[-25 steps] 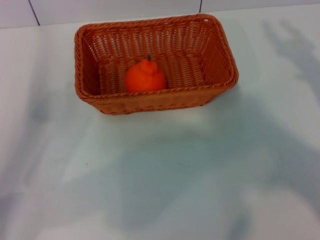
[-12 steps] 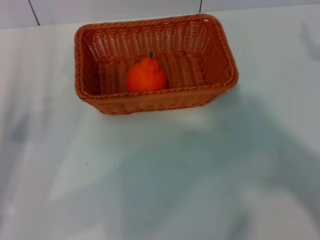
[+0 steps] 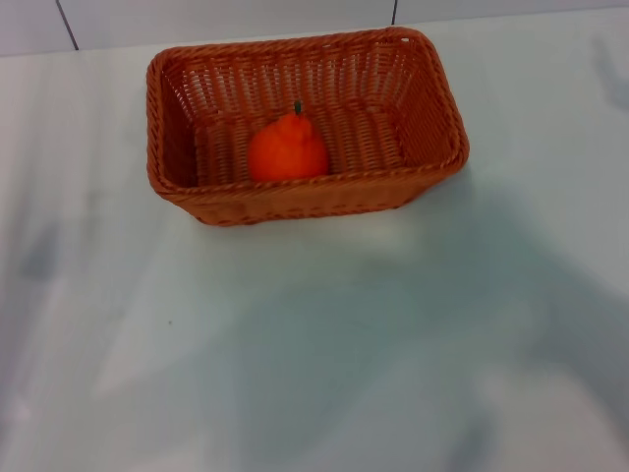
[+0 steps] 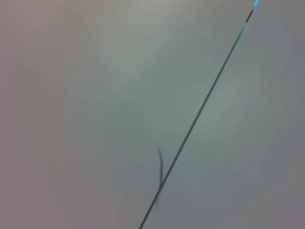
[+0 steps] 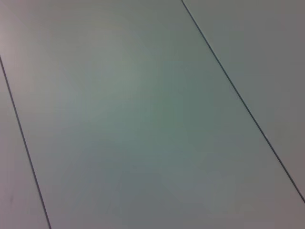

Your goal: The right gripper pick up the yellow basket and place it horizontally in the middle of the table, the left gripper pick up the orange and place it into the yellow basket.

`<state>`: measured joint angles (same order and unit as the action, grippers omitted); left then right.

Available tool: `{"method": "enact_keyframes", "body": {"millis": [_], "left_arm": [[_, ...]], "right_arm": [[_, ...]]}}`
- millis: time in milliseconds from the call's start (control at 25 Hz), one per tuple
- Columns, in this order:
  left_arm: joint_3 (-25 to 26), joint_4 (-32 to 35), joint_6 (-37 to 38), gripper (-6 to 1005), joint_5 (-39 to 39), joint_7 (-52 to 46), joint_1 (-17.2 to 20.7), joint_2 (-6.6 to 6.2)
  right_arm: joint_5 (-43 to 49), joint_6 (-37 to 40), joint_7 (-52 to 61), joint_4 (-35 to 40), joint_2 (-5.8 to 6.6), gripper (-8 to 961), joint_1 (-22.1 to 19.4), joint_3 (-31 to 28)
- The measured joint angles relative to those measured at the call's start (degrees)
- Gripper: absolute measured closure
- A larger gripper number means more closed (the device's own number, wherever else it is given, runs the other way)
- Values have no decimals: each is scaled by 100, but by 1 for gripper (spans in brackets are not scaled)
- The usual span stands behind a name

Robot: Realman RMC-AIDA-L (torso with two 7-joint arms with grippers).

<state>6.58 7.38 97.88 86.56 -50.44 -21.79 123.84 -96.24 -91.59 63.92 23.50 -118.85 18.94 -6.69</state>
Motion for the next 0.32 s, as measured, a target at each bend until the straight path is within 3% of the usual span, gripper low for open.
{"method": "enact_keyframes", "body": {"millis": [320], "left_arm": [[2,0,9,182,0,-15,-2,-3]], "right_arm": [[0,36,-5,-41,-15,327,65,-6]]}}
